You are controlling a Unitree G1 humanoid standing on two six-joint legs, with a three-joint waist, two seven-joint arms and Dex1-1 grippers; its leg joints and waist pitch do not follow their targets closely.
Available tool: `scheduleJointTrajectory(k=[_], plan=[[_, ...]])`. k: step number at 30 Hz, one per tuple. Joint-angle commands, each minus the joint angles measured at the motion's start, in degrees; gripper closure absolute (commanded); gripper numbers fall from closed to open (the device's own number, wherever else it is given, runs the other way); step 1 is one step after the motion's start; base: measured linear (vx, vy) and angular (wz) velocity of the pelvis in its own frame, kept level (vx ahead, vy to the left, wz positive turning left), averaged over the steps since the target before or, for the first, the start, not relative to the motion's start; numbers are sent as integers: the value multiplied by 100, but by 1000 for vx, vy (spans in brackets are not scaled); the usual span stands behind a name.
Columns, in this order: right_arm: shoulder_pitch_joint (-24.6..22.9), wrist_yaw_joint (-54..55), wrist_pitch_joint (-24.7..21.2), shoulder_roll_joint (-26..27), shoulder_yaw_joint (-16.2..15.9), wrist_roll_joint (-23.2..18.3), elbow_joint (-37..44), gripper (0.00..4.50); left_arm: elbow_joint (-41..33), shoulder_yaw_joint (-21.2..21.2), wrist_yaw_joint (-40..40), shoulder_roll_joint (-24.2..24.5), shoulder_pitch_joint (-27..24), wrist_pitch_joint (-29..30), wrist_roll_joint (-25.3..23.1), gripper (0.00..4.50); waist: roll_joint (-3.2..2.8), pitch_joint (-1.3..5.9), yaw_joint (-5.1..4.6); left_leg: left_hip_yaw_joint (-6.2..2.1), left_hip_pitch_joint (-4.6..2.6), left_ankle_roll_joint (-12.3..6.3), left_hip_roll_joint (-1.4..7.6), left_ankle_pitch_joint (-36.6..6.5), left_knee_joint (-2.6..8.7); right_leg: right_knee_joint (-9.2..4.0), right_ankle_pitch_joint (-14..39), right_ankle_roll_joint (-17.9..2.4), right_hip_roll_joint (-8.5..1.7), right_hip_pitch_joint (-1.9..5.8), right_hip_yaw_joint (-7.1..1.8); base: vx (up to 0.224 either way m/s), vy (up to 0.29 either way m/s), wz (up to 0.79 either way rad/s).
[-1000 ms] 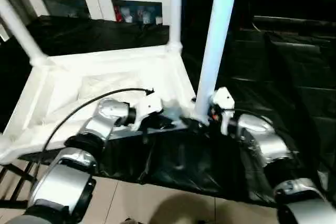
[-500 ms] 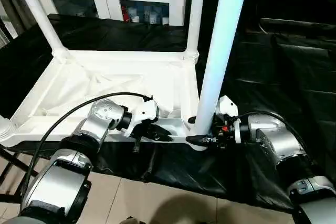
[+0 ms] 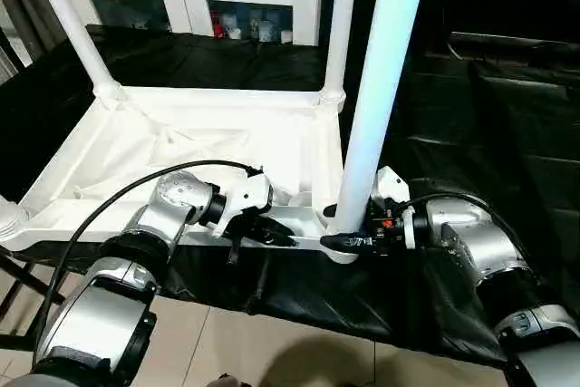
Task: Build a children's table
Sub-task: Rotate leg to tighten
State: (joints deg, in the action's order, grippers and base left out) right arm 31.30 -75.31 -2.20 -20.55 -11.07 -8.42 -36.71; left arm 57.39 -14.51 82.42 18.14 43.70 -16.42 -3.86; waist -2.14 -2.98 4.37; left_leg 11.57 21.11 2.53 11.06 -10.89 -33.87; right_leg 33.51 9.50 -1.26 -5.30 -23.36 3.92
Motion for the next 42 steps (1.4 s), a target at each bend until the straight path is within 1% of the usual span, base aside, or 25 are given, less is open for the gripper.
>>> scheduleJointTrajectory(k=[1,4,7,9,11,12,13,15,17,18,19,20,21,23,26,27,28,29,31,34,37,38,39,40,42], plan=[[-85,-56,-71,89,-78,-47,48,192,-25,-94,115,2,17,-43,-35,450,37,422,-5,-86,-82,-460,247,-961,372,-259,632,-1597,-327,325,-215,0,0,0],[-166,225,-66,186,42,-83,63,192,-10,-64,-39,-12,21,-7,-54,450,33,419,-6,-83,-85,-447,248,-979,373,-264,637,-1596,-327,320,-218,0,0,0],[-221,825,-27,364,242,-69,-101,192,93,-60,-614,-96,81,9,-210,450,31,393,-15,-89,-87,-369,252,-1134,394,-293,879,-1539,-326,307,-217,0,0,0],[-254,1889,234,641,460,96,-418,192,242,-44,-1424,-272,192,164,-385,450,32,359,-44,-88,-134,-167,244,-1440,415,-376,1588,-1370,-344,255,-228,0,0,0],[-253,2474,308,803,554,185,-568,193,280,-9,-1758,-397,233,274,-406,450,54,335,-93,-117,-143,-33,208,-1652,434,-440,2242,-1155,-350,264,-219,0,0,0],[-258,2869,359,941,621,227,-660,193,288,18,-1970,-507,259,373,-402,450,30,329,-117,-128,-141,-7,209,-1698,438,-465,2458,-1073,-355,246,-226,0,0,0],[-258,2869,359,941,621,227,-660,193,288,18,-1970,-507,259,373,-402,450,35,314,-136,-129,-150,9,209,-1765,447,-491,2574,-1038,-350,228,-224,0,0,0],[-229,4142,267,1449,760,383,-838,193,223,25,-2573,-856,297,631,-454,450,38,306,-182,-166,-143,43,192,-1909,468,-530,2920,-874,-350,239,-204,0,0,0],[-160,4692,256,1712,807,444,-960,193,202,50,-2890,-1033,315,781,-460,450,-3,291,-251,-182,-165,108,187,-2092,486,-560,3042,-813,-333,208,-184,0,0,0],[-91,4991,225,1862,837,463,-1058,193,203,44,-3025,-1128,326,835,-476,450,17,302,-285,-198,-166,102,170,-2163,483,-570,3118,-760,-332,224,-166,0,0,0],[-62,5106,212,1919,849,470,-1099,193,205,39,-3073,-1164,331,852,-483,450,-22,300,-310,-200,-178,81,172,-2227,489,-588,3145,-751,-331,199,-169,0,0,0],[143,5669,161,2202,923,484,-1340,193,245,26,-3315,-1336,363,912,-525,450,-30,311,-334,-209,-157,51,169,-2247,495,-589,3065,-751,-326,223,-158,0,0,0],[143,5669,161,2202,923,484,-1340,193,245,26,-3315,-1336,363,912,-525,450,-39,305,-349,-213,-144,67,174,-2243,506,-582,3012,-761,-326,212,-165,0,0,0],[411,5993,259,2520,1031,373,-1539,193,269,-42,-3438,-1465,384,893,-604,450,-39,311,-374,-214,-166,69,163,-2370,503,-596,2980,-774,-324,193,-161,0,0,0],[482,5884,478,2563,992,429,-1503,193,255,-72,-3415,-1457,390,876,-635,450,-30,310,-414,-196,-166,-27,151,-2458,491,-608,2865,-824,-318,185,-171,0,0,0],[481,5829,512,2540,1005,432,-1462,158,239,-80,-3374,-1428,381,853,-643,450,-3,317,-417,-194,-153,-48,153,-2407,494,-601,2813,-837,-317,199,-173,0,0,0],[468,5676,543,2479,1071,359,-1374,158,199,-96,-3264,-1351,352,779,-658,450,-5,321,-410,-194,-149,-66,156,-2357,495,-590,2760,-856,-322,204,-178,0,0,0],[456,5603,545,2417,1077,348,-1335,121,176,-98,-3181,-1308,332,756,-648,450,-4,321,-410,-187,-138,-106,158,-2309,494,-584,2692,-888,-323,210,-186,0,0,0],[431,5446,547,2328,1057,339,-1285,121,152,-103,-3092,-1250,309,739,-641,450,-16,333,-405,-184,-119,-134,171,-2186,497,-550,2457,-968,-324,226,-197,0,0,0],[219,4182,439,1763,803,305,-933,79,26,-74,-2488,-935,170,531,-485,450,-5,351,-375,-158,-89,-280,184,-1956,481,-494,1915,-1165,-320,274,-208,0,0,0],[111,3220,433,1333,637,226,-749,79,-55,-64,-1909,-708,98,381,-360,450,0,381,-340,-135,-36,-410,197,-1595,447,-413,1410,-1337,-320,336,-200,0,0,0],[100,3062,431,1264,616,206,-728,79,-64,-69,-1818,-671,91,352,-351,450,-12,408,-300,-102,-64,-508,216,-1360,406,-373,1053,-1468,-312,313,-200,0,0,0],[85,2884,461,1190,581,194,-695,79,-72,-66,-1711,-642,84,330,-326,450,-12,408,-300,-102,-64,-508,216,-1360,406,-373,1053,-1468,-312,313,-200,0,0,0],[56,2554,477,1065,528,164,-626,79,-85,-52,-1533,-597,75,314,-280,450,-11,432,-254,-89,-47,-611,221,-1046,373,-308,611,-1608,-315,326,-202,0,0,0],[56,2554,477,1065,528,164,-626,79,-85,-52,-1533,-597,75,314,-280,450,-31,445,-187,-85,-55,-678,242,-822,364,-262,282,-1682,-312,320,-196,0,0,0]])
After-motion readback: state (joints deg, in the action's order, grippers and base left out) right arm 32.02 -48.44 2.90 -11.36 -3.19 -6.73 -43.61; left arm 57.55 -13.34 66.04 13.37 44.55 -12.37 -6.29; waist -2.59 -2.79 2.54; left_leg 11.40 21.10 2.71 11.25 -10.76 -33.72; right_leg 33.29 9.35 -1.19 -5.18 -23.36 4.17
